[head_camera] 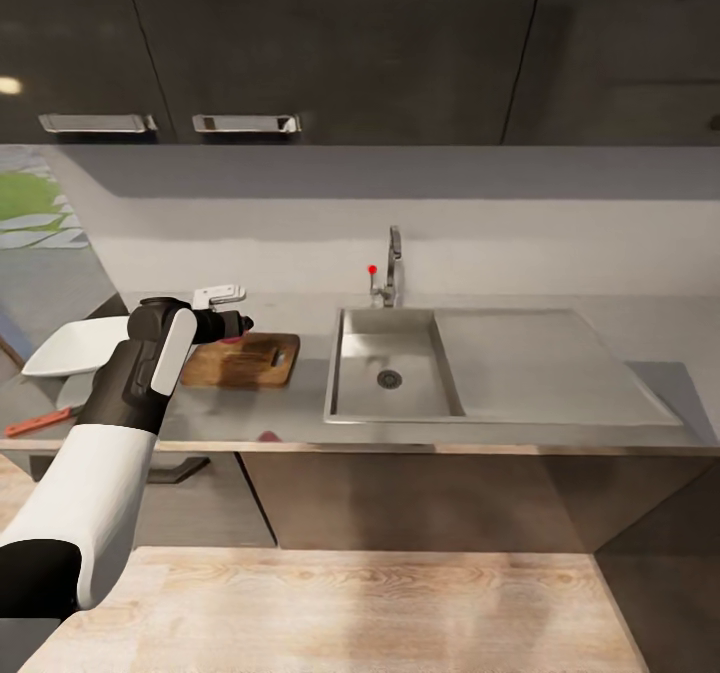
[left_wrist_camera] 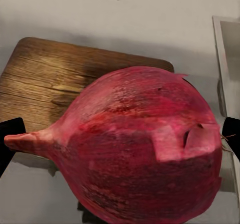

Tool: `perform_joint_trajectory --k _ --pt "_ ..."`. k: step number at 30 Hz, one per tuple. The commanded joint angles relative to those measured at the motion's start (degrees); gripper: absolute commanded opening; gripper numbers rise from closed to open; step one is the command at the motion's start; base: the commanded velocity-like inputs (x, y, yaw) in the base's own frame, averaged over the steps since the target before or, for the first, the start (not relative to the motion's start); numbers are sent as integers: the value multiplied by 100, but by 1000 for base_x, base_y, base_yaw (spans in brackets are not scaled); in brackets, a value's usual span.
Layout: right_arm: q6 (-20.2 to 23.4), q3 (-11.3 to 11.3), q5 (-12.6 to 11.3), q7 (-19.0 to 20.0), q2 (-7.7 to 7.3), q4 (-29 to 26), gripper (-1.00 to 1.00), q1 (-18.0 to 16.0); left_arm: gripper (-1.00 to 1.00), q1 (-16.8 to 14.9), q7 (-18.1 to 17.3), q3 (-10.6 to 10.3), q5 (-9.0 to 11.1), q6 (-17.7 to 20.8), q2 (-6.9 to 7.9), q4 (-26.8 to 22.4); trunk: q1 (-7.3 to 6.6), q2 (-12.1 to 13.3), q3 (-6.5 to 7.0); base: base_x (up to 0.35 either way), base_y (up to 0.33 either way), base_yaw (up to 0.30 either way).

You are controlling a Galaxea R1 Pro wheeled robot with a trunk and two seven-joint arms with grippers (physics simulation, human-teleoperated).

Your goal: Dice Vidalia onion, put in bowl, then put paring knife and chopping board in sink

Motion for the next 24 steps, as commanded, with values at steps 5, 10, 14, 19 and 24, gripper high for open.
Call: perform_joint_trajectory --k 5,10,14,19,24 --pt "-7 50 -37 -37 -5 -11 100 1 -100 -5 60 -15 60 15 6 -4 4 -11 -56 159 86 0" --pt "-7 50 -37 -37 -5 -11 100 1 -100 -5 58 -15 60 15 6 1 4 -11 -102 57 14 0" --pt "-7 49 -37 -37 -5 -11 100 1 -100 -5 57 -15 60 15 6 4 4 -11 -138 5 1 0" --pt "-7 50 -37 -37 -5 -11 100 1 -100 -5 55 -15 60 20 6 149 4 -11 -184 1 0 0" --pt "-7 49 -37 -37 -5 -11 100 1 -100 -5 55 -15 60 17 6 183 4 -11 -230 0 0 0"
